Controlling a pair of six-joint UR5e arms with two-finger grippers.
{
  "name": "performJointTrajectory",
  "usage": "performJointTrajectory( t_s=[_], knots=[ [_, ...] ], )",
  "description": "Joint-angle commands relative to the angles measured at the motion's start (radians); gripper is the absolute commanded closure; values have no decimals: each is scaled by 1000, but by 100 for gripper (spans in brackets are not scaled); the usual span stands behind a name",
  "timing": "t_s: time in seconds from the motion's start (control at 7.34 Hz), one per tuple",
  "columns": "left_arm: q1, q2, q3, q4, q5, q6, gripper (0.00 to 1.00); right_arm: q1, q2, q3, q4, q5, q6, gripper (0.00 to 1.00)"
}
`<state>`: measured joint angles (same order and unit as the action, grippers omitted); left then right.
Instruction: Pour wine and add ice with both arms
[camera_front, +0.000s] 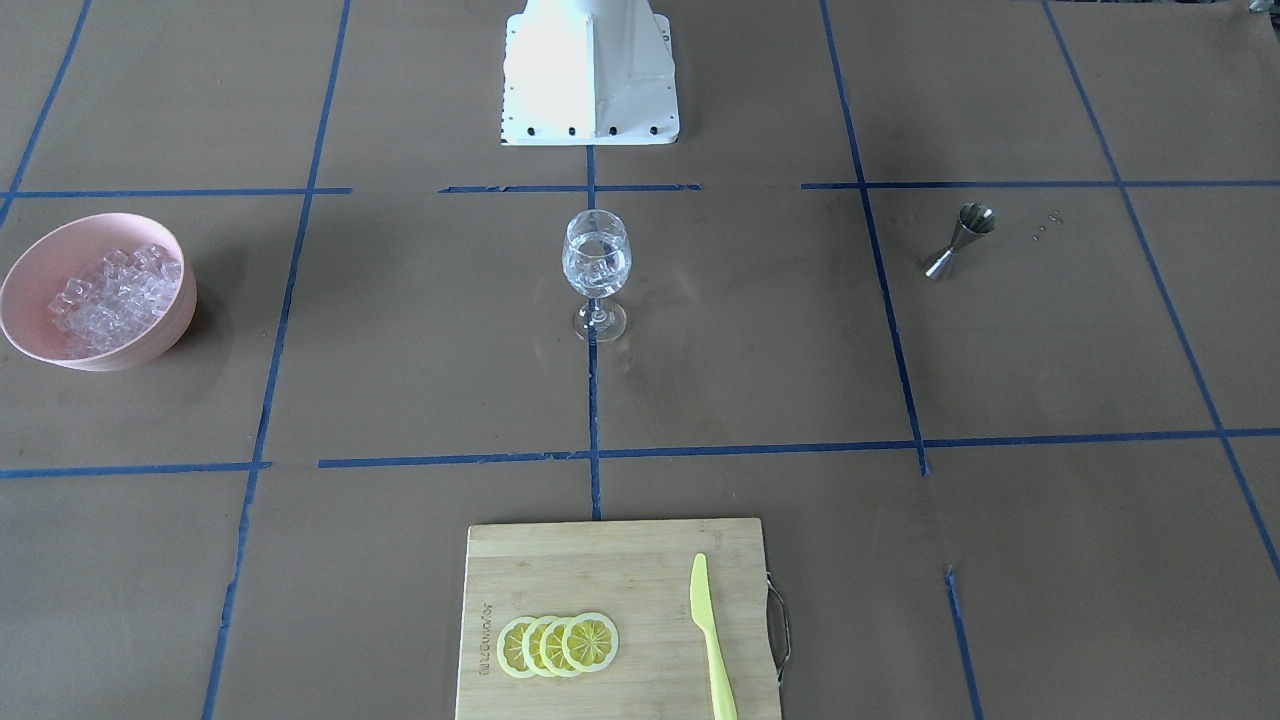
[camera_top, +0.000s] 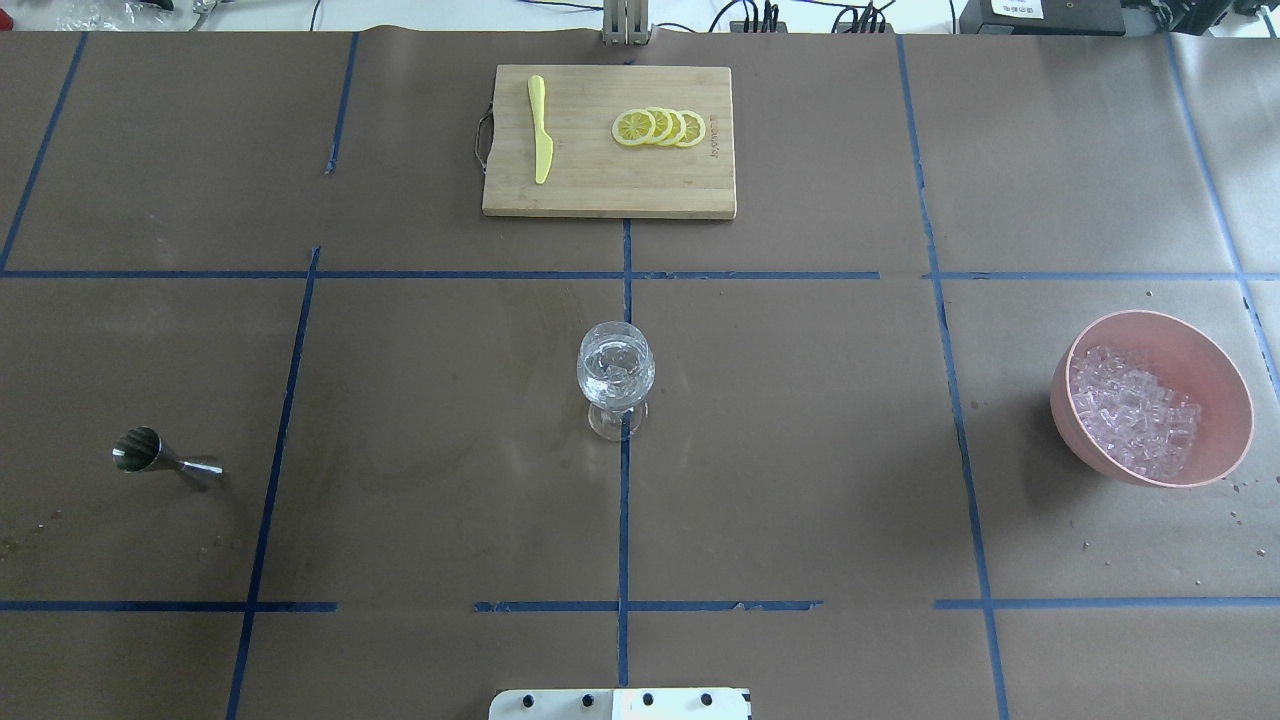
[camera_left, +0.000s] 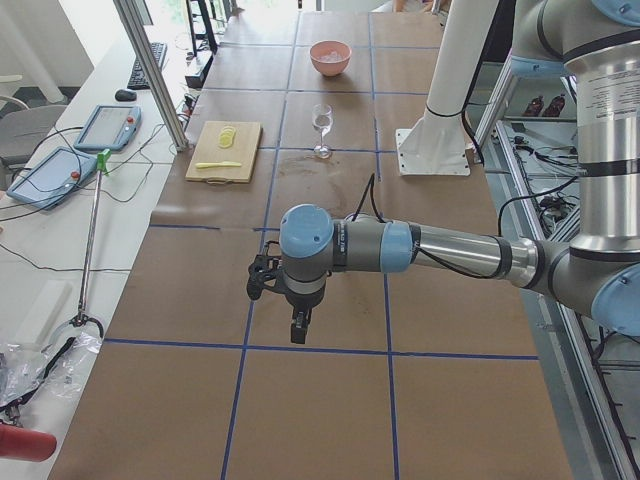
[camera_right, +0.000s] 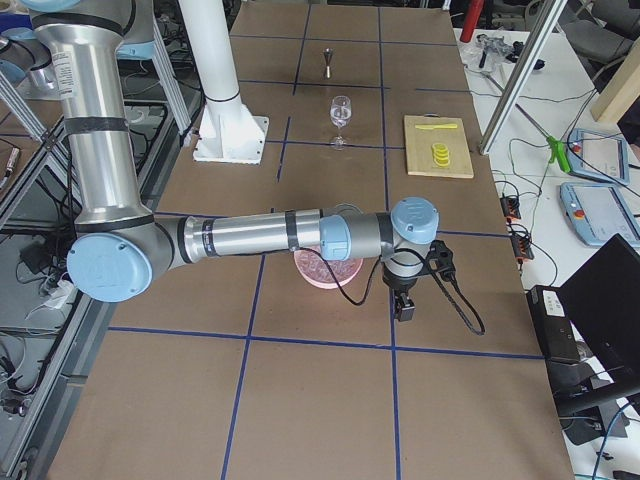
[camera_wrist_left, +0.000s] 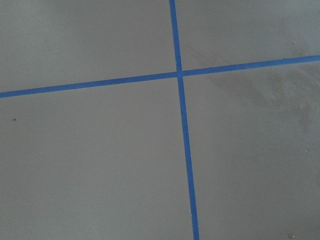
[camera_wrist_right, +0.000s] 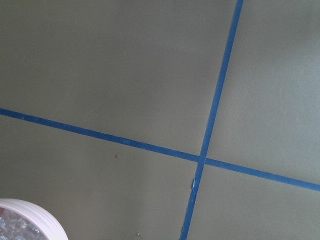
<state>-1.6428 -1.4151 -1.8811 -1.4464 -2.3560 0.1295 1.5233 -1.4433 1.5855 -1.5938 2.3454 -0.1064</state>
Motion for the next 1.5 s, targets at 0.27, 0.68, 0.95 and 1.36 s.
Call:
performJointTrajectory(
  t_s=[0.27, 0.68, 0.95, 1.36],
  knots=[
    [1, -16, 0, -14, 0, -7, 0, 0, 6, 8, 0, -8, -6, 0],
    [3, -15, -6, -19, 7, -7, 0, 0, -19, -7, 0, -6, -6, 0],
    [4, -8, 2, -17, 7, -7, 0, 0, -34, -1, -2, -108, -18, 0],
    [4, -8, 2, -12, 9, -7, 0, 0, -48, -2, -6, -94, -10, 0]
  ],
)
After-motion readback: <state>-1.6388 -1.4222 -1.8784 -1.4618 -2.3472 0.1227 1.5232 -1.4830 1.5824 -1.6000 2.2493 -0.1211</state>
